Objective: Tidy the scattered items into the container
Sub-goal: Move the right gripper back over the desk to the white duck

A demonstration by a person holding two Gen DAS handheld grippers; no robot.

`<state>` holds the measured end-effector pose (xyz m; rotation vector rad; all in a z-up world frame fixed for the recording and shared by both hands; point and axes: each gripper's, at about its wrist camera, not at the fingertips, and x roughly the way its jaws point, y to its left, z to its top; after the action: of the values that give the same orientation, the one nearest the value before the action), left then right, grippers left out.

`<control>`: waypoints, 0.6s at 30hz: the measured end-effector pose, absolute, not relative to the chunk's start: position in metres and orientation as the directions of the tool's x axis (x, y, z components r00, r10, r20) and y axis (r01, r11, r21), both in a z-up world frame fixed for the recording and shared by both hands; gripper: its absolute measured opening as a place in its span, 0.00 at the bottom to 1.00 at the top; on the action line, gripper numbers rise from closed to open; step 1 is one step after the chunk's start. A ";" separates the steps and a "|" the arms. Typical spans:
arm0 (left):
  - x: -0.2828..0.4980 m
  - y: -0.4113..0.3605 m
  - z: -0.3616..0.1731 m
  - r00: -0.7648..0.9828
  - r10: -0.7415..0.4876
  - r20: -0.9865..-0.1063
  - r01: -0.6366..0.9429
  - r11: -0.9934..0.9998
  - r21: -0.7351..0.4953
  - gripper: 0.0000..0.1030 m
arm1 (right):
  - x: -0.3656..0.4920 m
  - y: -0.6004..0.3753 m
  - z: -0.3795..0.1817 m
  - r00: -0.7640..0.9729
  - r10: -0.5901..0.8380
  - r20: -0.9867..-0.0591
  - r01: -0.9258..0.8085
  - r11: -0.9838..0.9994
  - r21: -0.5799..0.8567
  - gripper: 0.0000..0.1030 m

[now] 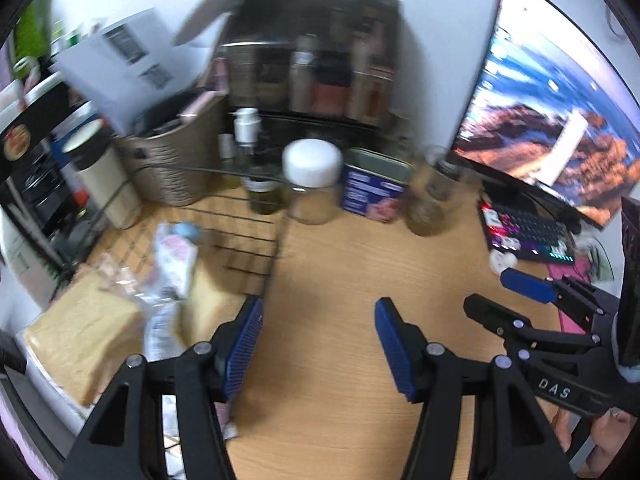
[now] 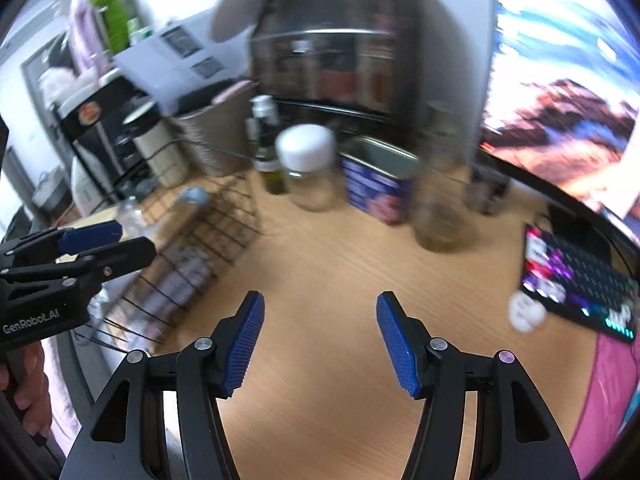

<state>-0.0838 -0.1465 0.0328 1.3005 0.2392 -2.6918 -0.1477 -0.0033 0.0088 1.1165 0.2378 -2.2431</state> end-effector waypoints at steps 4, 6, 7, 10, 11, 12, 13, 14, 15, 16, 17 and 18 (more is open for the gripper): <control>-0.096 -0.116 0.030 -0.610 -0.029 -0.792 0.142 -0.987 -0.074 0.63 | -0.157 0.034 0.003 -0.473 -0.416 -0.776 0.543 -0.832 0.115 0.57; -0.102 -0.101 0.027 -0.602 -0.015 -0.798 0.114 -0.991 -0.068 0.63 | -0.163 0.051 0.001 -0.480 -0.402 -0.779 0.515 -0.849 0.121 0.57; -0.105 -0.095 0.027 -0.599 -0.008 -0.801 0.102 -0.993 -0.066 0.63 | -0.165 0.060 0.000 -0.484 -0.395 -0.781 0.502 -0.856 0.123 0.57; -0.115 -0.076 0.025 -0.595 0.014 -0.803 0.066 -0.996 -0.066 0.63 | -0.167 0.078 -0.001 -0.493 -0.381 -0.782 0.477 -0.870 0.124 0.57; -0.118 -0.069 0.024 -0.595 0.024 -0.804 0.052 -0.996 -0.068 0.63 | -0.167 0.083 -0.001 -0.497 -0.377 -0.782 0.468 -0.875 0.124 0.57; -0.119 -0.064 0.024 -0.595 0.031 -0.803 0.042 -0.997 -0.069 0.63 | -0.167 0.089 0.000 -0.501 -0.373 -0.781 0.460 -0.879 0.126 0.57; -0.121 -0.059 0.024 -0.596 0.036 -0.803 0.034 -0.997 -0.069 0.63 | -0.166 0.093 0.000 -0.504 -0.369 -0.781 0.452 -0.883 0.125 0.57; -0.121 -0.054 0.024 -0.596 0.041 -0.802 0.025 -0.997 -0.069 0.63 | -0.165 0.099 0.001 -0.509 -0.359 -0.782 0.440 -0.890 0.122 0.57; -0.121 -0.046 0.025 -0.596 0.042 -0.802 0.019 -0.998 -0.066 0.63 | -0.163 0.104 0.002 -0.513 -0.351 -0.784 0.430 -0.895 0.120 0.57; -0.119 -0.042 0.025 -0.595 0.039 -0.803 0.016 -0.998 -0.061 0.63 | -0.160 0.107 0.003 -0.518 -0.343 -0.784 0.417 -0.901 0.119 0.57; -0.116 -0.036 0.025 -0.594 0.035 -0.804 0.012 -0.999 -0.052 0.63 | -0.156 0.113 0.005 -0.524 -0.335 -0.783 0.401 -0.908 0.120 0.57; -0.112 -0.028 0.025 -0.591 0.029 -0.806 0.005 -0.999 -0.039 0.63 | -0.151 0.120 0.007 -0.530 -0.327 -0.782 0.382 -0.916 0.124 0.57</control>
<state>-0.1123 -0.0283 0.0251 1.4267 0.0581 -2.8134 -0.1506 0.1201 0.0070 1.2287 0.0868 -2.4401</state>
